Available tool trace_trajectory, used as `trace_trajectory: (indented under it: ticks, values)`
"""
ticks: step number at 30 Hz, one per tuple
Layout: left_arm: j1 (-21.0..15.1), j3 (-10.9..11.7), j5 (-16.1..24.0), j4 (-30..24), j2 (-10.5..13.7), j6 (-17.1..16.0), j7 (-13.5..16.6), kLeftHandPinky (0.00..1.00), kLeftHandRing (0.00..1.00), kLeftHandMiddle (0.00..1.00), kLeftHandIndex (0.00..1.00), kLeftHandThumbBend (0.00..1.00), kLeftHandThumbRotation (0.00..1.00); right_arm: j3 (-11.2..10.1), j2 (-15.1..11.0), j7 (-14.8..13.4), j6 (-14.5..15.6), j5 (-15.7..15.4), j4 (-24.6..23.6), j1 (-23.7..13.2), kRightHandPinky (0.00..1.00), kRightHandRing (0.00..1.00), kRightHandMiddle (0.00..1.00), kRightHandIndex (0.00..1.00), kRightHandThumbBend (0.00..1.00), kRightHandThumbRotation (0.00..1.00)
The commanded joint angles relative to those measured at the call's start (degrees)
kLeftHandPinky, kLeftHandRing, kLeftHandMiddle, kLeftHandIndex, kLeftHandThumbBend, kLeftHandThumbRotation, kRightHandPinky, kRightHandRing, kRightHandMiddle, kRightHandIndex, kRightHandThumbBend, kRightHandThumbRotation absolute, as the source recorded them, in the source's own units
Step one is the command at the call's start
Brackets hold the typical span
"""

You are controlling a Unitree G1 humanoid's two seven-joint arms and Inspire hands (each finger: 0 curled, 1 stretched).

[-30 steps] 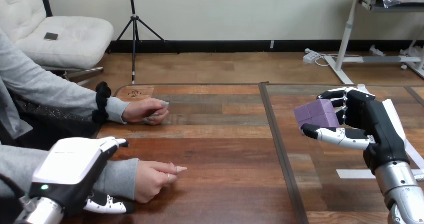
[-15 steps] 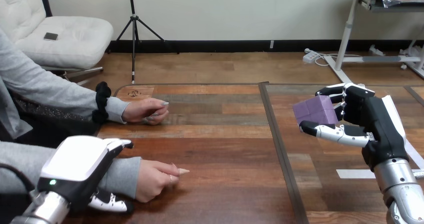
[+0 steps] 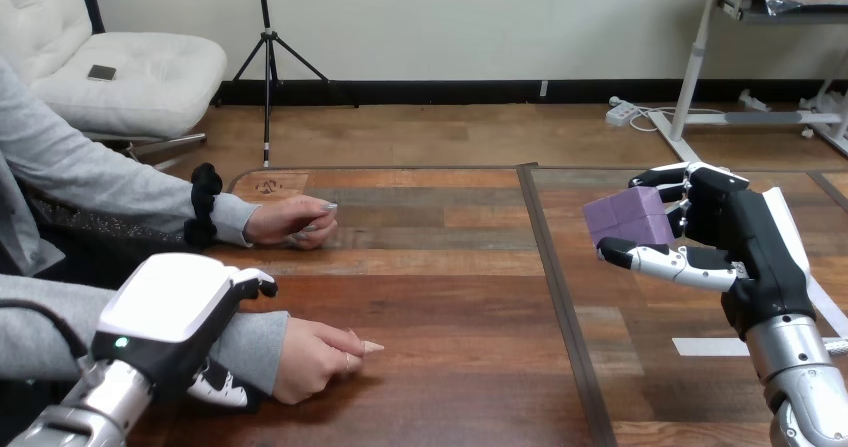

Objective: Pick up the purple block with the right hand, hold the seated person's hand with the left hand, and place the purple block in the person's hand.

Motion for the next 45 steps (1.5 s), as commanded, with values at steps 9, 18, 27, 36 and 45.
trace_trajectory:
  ticks: [9, 18, 27, 36, 45]
  values:
    - [-4.4, -2.3, -0.5, 4.7, 1.1, 1.0, 2.1, 0.38, 0.44, 0.48, 0.48, 0.9, 0.0, -1.4, 0.3, -0.1, -1.6, 0.2, -2.7, -2.3, 0.31, 0.35, 0.4, 0.43, 0.84, 0.0]
    - [-5.1, -3.1, -1.7, 6.8, 0.9, 0.4, 3.9, 0.31, 0.38, 0.41, 0.42, 0.85, 0.0, -1.5, 0.5, 0.1, -1.0, 0.7, -3.5, -2.2, 0.31, 0.35, 0.4, 0.43, 0.84, 0.0]
    - [-5.2, -3.3, -2.4, 7.0, 0.7, 1.1, 4.2, 0.27, 0.35, 0.39, 0.4, 0.81, 0.0, -1.6, 0.5, 0.1, -1.4, 0.8, -3.3, -2.4, 0.31, 0.35, 0.4, 0.43, 0.84, 0.0]
    - [-4.7, -2.6, -4.4, 5.6, 0.6, 1.6, 2.6, 0.26, 0.35, 0.39, 0.42, 0.79, 0.0, -1.6, 0.5, 0.4, -1.3, 1.1, -2.9, -2.7, 0.31, 0.35, 0.4, 0.43, 0.84, 0.0]
    - [-4.4, -2.1, -6.2, 4.5, 0.8, 2.2, 2.1, 0.26, 0.35, 0.39, 0.46, 0.8, 0.0, -1.7, 0.7, 0.3, -0.6, 1.3, -3.0, -2.7, 0.32, 0.35, 0.41, 0.43, 0.84, 0.0]
